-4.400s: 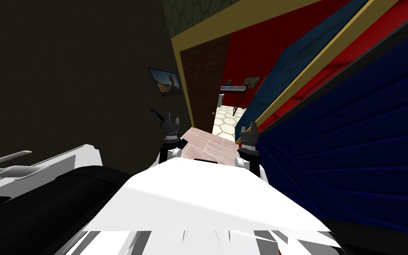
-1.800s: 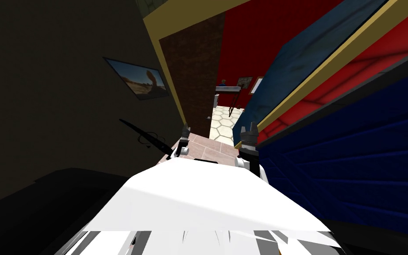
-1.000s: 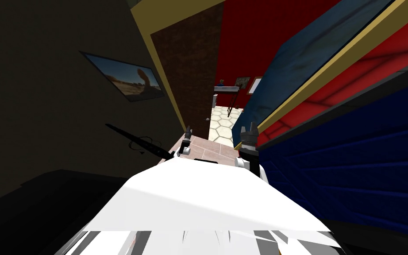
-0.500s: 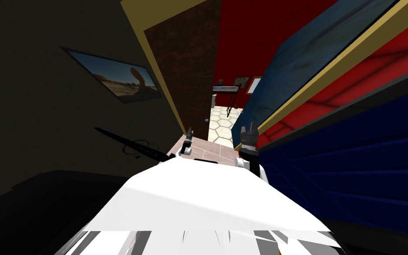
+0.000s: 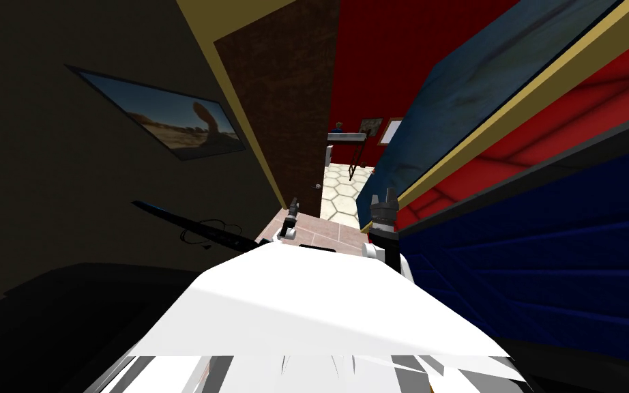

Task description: Push the door open

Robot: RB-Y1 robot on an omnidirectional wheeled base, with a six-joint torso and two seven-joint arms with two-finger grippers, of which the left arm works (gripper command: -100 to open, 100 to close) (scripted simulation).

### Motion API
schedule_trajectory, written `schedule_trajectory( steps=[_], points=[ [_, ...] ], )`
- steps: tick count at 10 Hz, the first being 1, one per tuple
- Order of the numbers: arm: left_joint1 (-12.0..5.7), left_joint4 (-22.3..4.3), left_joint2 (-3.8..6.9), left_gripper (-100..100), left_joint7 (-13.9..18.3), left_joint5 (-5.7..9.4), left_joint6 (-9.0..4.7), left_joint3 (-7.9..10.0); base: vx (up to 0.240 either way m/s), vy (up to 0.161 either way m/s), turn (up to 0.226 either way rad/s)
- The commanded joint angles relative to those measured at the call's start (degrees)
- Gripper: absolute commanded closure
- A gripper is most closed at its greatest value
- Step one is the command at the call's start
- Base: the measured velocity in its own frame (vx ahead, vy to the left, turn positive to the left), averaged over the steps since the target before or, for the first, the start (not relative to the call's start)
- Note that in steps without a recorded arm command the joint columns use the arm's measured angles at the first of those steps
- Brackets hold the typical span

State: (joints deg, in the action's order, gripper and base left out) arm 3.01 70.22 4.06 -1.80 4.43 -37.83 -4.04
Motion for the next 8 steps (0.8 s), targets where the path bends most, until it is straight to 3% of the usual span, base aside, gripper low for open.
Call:
schedule_trajectory(
  steps=[1, 8],
  points=[
    [-0.92, -2.5, -0.09, -100, -0.1, 0.06, -0.59, -0.11, 0.084, 0.0, -0.049],
    [-5.39, -14.2, -1.34, -100, -0.9, 0.24, -3.21, -0.55, 0.1, 0.01, -0.038]
  ],
)
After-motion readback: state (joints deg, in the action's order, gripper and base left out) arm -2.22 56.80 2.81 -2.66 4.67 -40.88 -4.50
